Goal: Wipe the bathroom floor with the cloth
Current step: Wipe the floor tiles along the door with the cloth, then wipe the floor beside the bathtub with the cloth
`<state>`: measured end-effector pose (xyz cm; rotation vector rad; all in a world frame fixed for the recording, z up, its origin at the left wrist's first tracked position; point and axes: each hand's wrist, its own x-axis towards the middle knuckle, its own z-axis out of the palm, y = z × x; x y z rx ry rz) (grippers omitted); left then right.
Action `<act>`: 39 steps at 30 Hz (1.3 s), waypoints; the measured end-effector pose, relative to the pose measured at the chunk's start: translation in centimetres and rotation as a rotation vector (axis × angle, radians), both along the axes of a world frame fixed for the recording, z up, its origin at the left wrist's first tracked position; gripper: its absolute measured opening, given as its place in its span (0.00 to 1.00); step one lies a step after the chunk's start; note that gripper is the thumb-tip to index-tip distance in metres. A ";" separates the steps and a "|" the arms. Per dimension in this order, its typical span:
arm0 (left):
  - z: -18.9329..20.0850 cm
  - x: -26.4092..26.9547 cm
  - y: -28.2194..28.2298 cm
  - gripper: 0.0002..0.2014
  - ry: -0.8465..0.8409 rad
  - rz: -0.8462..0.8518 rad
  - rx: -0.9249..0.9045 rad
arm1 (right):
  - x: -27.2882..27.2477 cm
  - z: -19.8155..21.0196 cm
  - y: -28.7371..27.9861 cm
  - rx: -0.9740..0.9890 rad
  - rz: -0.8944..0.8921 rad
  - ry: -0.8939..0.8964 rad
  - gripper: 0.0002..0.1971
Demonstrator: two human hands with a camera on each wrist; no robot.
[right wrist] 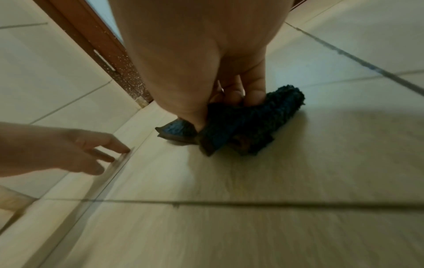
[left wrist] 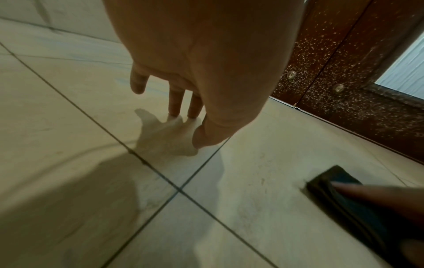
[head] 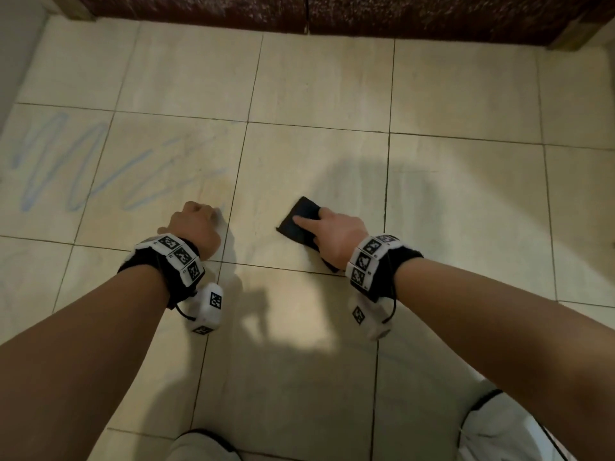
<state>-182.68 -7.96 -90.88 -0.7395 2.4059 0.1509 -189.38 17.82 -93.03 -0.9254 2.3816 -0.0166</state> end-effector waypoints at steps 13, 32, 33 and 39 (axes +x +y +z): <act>1.8 0.9 -0.2 0.29 -0.030 0.031 0.072 | -7.5 1.0 -2.6 -0.046 -0.189 -0.080 0.31; 10.4 1.4 -9.2 0.32 0.019 0.093 -0.021 | -6.5 9.7 -13.1 -0.396 -0.271 -0.222 0.29; 9.6 1.7 -10.6 0.32 0.009 0.081 -0.016 | -5.8 9.0 -14.3 -0.399 -0.289 -0.207 0.28; 7.0 2.6 -17.3 0.29 -0.034 -0.041 0.067 | -2.0 8.8 -18.8 -0.323 -0.440 -0.161 0.29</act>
